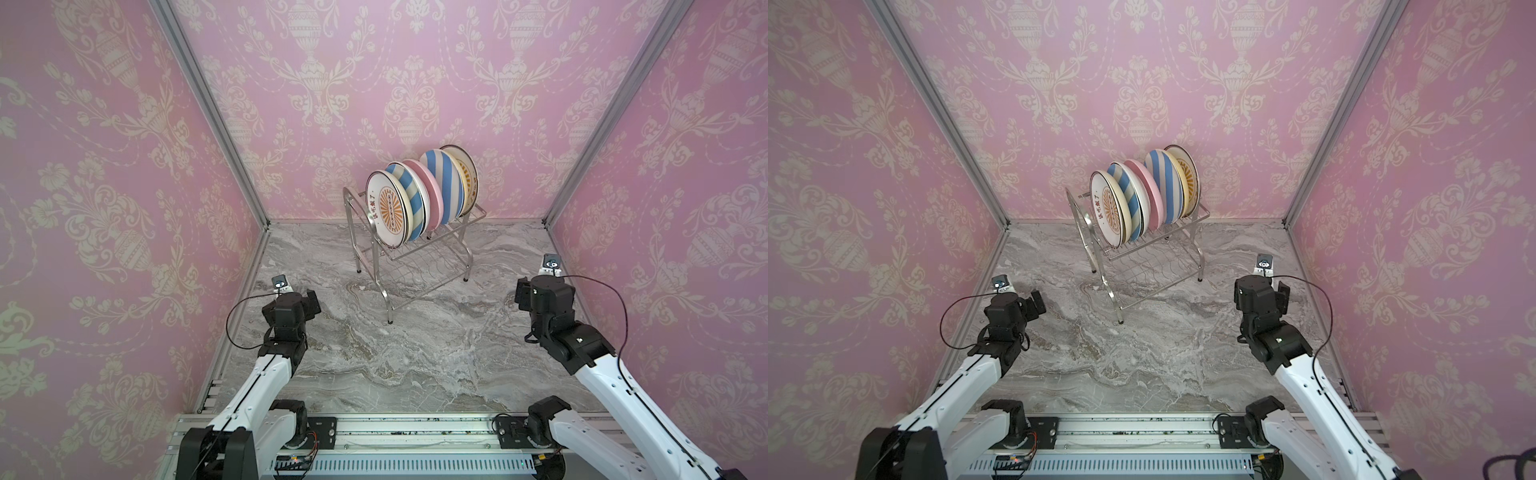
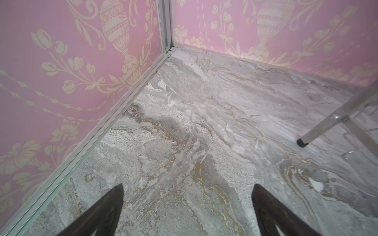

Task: Load plates into a dish rack
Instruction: Reset both arms

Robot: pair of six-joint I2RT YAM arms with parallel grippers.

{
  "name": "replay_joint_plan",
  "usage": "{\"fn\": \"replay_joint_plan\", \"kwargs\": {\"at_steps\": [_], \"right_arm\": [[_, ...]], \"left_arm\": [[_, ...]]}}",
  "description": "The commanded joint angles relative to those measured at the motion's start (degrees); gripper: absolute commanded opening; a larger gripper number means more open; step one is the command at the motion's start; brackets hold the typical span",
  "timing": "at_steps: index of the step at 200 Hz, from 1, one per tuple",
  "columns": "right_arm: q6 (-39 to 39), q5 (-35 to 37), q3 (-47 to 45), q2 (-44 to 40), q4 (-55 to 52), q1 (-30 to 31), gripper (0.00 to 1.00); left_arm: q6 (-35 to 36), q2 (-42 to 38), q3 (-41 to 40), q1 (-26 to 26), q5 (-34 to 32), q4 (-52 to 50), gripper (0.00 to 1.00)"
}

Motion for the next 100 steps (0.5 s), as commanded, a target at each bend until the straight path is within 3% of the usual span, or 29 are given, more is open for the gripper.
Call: {"fn": "replay_joint_plan", "kwargs": {"at_steps": [1,43,73,100], "right_arm": [[2.47,-11.37,-9.57,-0.79,17.97,-5.64,0.84],[-7.17,-20.27,-20.67,9.97,45.81,-7.55,0.93],[-5.01,-24.93,-23.97,22.50,64.79,-11.51,0.96],[-6.25,-27.36,-22.74,36.42,77.21,-11.84,0.99]], "left_arm": [[4.73,6.11,-3.17,0.68,-2.12,20.36,0.99],[11.24,19.64,-3.77,1.84,1.15,33.39,0.99],[8.42,23.99,-1.77,3.22,4.94,34.67,0.99],[9.80,33.93,-3.26,3.21,6.65,49.23,0.99]]}}
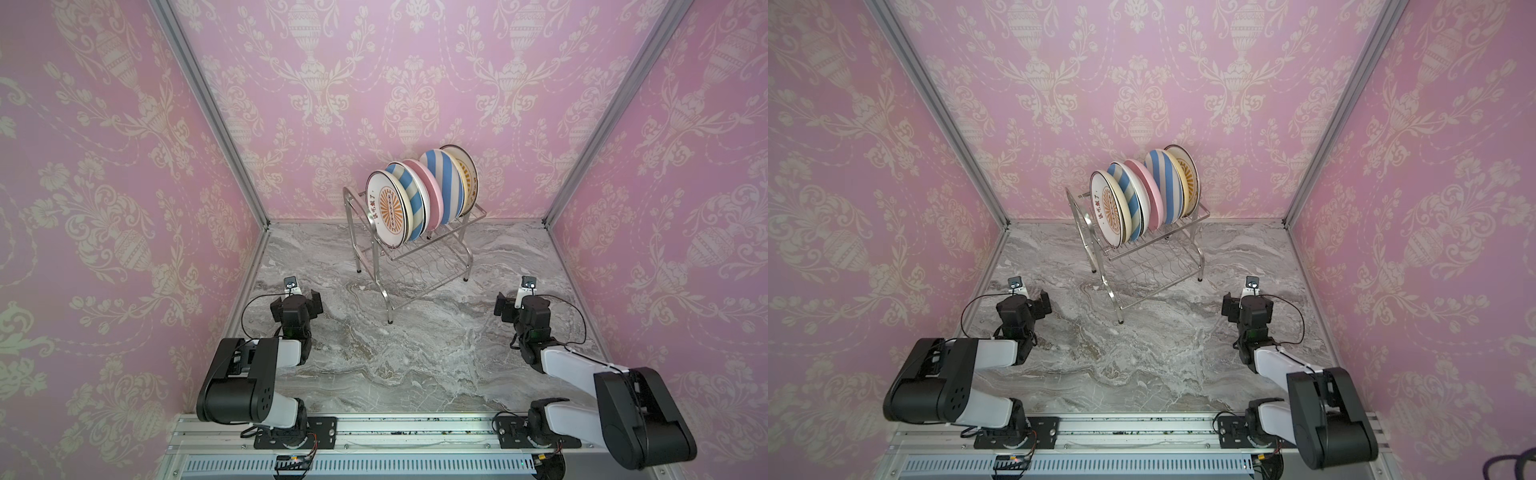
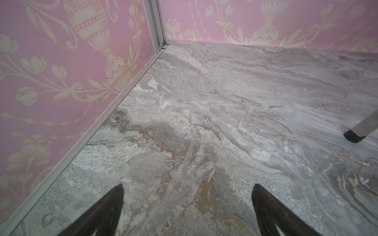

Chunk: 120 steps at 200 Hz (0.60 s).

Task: Load plates into a dish rack
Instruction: Reset both arms

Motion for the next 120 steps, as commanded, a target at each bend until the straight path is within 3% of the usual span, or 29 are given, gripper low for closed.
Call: {"fn": "replay_joint_plan", "kwargs": {"at_steps": [1,13,29,51,72,95,120], "right_arm": [[-1.79,-4.81,0.30,9.47,19.80,-0.15,0.99],[-2.67,-5.78,1.65,14.24,22.32,0.11,1.00],[-0.25,-3.03,3.85,11.27,12.44,-0.59,1.00],[-1.07,-3.47,2.21,13.15,19.25,-0.54,1.00],[-1.05,-3.94,2.70,12.89,17.67,-0.49,1.00],[-3.14,-10.89,3.18,12.78,16.49,-0.64,1.00],[-2.91,-12.02,3.43,12.83,16.14,-1.20,1.00]], "left_arm": [[1.85,6.70,-0.09,0.22,3.26,13.59,0.99],[1.85,7.37,0.12,0.20,5.31,12.51,0.99],[2.42,7.20,2.10,0.15,5.77,9.00,0.99],[3.54,7.71,2.53,0.12,8.14,8.92,0.99],[3.44,7.60,2.55,0.11,8.07,8.54,0.99],[3.46,7.51,2.61,0.10,8.02,8.30,0.99],[3.46,7.43,2.70,0.16,8.05,8.10,0.99]]}}
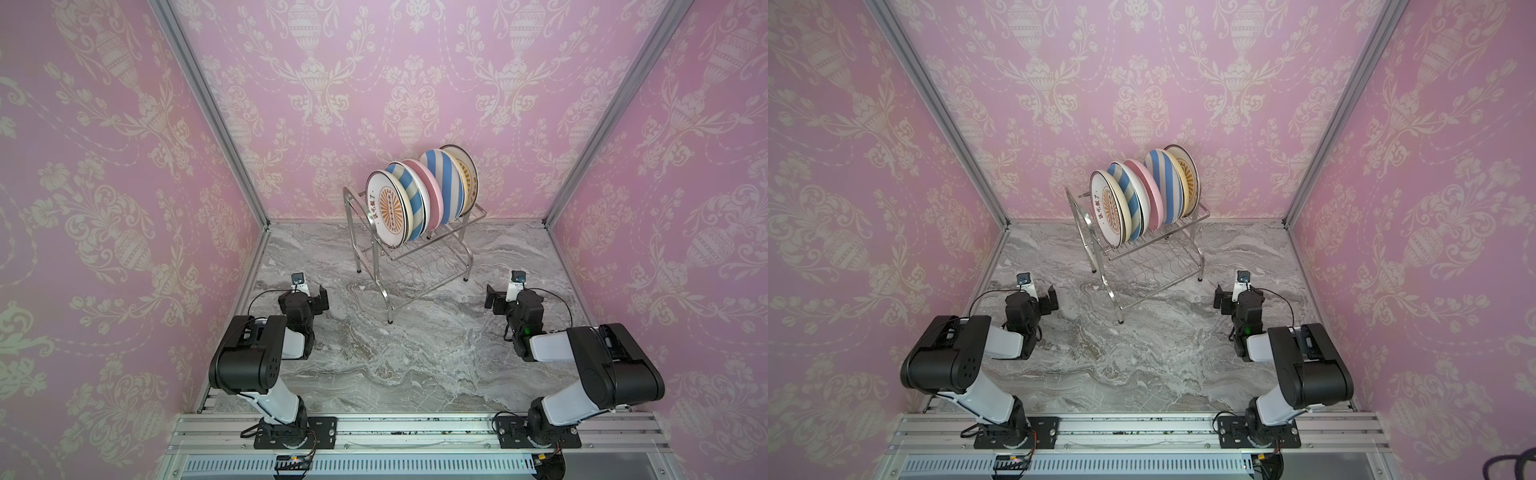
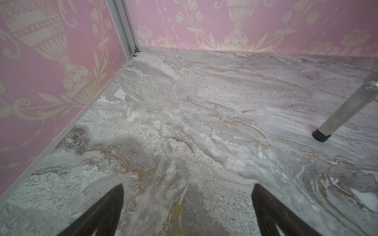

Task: Load plates into a dish rack
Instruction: Reset both arms

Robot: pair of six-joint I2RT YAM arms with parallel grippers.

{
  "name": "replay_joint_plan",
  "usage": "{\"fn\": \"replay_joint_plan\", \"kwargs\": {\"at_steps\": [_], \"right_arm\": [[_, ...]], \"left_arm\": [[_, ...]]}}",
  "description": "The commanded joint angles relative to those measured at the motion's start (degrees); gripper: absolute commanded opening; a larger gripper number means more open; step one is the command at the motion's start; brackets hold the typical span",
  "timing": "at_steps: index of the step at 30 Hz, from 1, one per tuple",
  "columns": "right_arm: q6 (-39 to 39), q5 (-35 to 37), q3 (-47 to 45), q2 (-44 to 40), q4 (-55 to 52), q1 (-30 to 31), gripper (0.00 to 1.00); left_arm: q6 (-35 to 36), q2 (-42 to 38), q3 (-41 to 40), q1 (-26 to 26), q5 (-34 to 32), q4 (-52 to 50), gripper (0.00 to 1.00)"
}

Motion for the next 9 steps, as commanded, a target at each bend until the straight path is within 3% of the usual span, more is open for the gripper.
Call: {"fn": "replay_joint_plan", "kwargs": {"at_steps": [1,9], "right_arm": [[-1.12,-3.42,1.32,0.18,0.31,-0.57,1.00],[-1.13,-3.32,1.23,0.24,0.41,-0.54,1.00]], "left_arm": [[1.71,-0.11,0.68,0.13,1.15,0.71,0.99],[1.70,-0.07,0.67,0.12,1.21,0.83,0.99]]}}
